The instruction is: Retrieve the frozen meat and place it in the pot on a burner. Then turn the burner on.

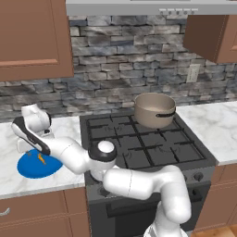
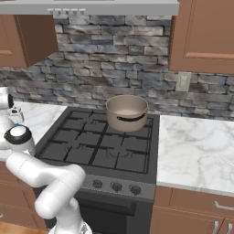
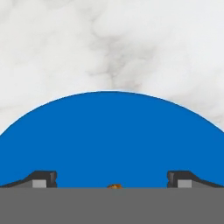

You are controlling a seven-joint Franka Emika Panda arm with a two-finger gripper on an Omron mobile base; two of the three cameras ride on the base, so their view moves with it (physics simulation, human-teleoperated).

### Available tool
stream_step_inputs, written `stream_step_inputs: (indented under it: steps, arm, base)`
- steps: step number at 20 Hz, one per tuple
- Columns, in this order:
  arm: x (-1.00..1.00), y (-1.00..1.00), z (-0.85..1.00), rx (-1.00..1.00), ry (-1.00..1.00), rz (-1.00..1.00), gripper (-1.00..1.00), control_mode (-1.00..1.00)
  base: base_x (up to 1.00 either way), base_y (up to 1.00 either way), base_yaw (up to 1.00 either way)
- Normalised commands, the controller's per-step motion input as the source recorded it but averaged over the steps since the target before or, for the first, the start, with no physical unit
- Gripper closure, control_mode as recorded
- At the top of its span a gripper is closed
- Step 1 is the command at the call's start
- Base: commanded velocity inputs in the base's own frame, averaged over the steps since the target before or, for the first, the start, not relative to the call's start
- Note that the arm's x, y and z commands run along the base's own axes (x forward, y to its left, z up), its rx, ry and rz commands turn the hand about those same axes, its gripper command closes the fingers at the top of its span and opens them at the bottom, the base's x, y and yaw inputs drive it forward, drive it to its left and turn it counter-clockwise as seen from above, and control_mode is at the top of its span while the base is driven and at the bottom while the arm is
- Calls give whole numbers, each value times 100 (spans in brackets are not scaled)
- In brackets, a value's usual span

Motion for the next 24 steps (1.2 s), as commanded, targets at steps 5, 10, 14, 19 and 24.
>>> stream_step_inputs:
  steps: [5, 10, 14, 19, 24]
  arm:
    - [-13, 0, 0, 0, 3, 0, -100, -100]
    - [-37, 0, 0, 0, 2, 0, -100, -100]
    - [-40, -13, 0, 0, 0, 0, -100, -100]
    - [-18, -28, 0, -2, 0, 0, -100, -100]
    - [-1, -8, 0, -1, 0, 0, -100, -100]
  base:
    - [0, 0, 0]
    - [0, 0, 0]
    - [0, 0, 0]
    - [0, 0, 0]
    - [0, 0, 0]
